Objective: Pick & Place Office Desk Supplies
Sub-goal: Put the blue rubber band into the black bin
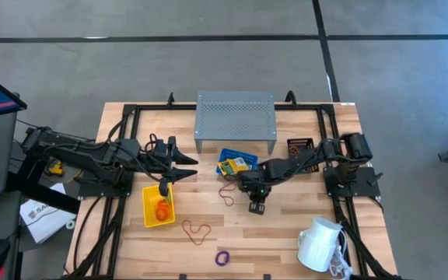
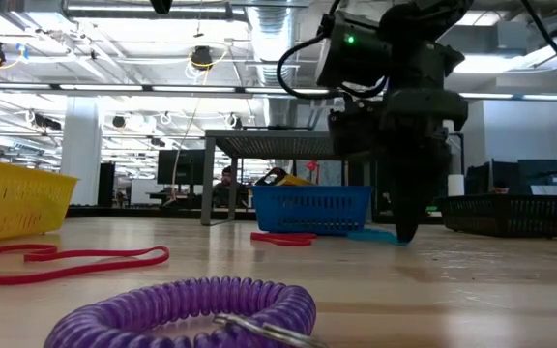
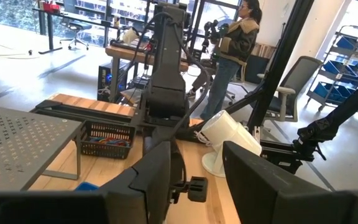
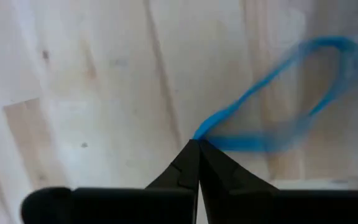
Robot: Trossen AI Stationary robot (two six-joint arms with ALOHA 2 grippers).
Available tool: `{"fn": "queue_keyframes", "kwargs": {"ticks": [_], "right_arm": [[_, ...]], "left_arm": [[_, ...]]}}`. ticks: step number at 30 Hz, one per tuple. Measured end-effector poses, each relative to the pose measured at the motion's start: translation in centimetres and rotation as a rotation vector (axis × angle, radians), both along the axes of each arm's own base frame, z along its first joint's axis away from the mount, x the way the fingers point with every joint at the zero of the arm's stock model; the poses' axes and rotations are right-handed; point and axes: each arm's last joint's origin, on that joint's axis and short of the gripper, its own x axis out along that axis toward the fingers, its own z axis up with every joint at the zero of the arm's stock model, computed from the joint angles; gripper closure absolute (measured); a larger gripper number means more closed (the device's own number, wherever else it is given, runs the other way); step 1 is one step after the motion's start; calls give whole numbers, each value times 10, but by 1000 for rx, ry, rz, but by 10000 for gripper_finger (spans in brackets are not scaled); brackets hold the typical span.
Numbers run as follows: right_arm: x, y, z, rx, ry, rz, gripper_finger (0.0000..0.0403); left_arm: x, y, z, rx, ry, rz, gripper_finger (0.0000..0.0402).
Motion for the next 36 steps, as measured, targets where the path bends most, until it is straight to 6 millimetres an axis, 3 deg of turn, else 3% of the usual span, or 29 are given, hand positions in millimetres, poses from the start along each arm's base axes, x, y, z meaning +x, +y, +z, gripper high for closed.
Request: {"fn": "queue_keyframes", "kwargs": {"ticks": [6, 15, 25, 36], "right_arm": [[3, 13, 15, 8, -5, 34, 402], [-3, 15, 57, 22, -75, 18, 403], [-32, -2, 110, 8, -150, -88, 403], [-85, -28, 157, -63, -164, -208, 403]], "left_arm": [[0, 0, 0, 0, 0, 0, 259], [0, 0, 0, 1, 3, -1, 259], [0, 0, 0, 0, 3, -5, 259], [0, 0, 0, -3, 0, -5, 259]]}}
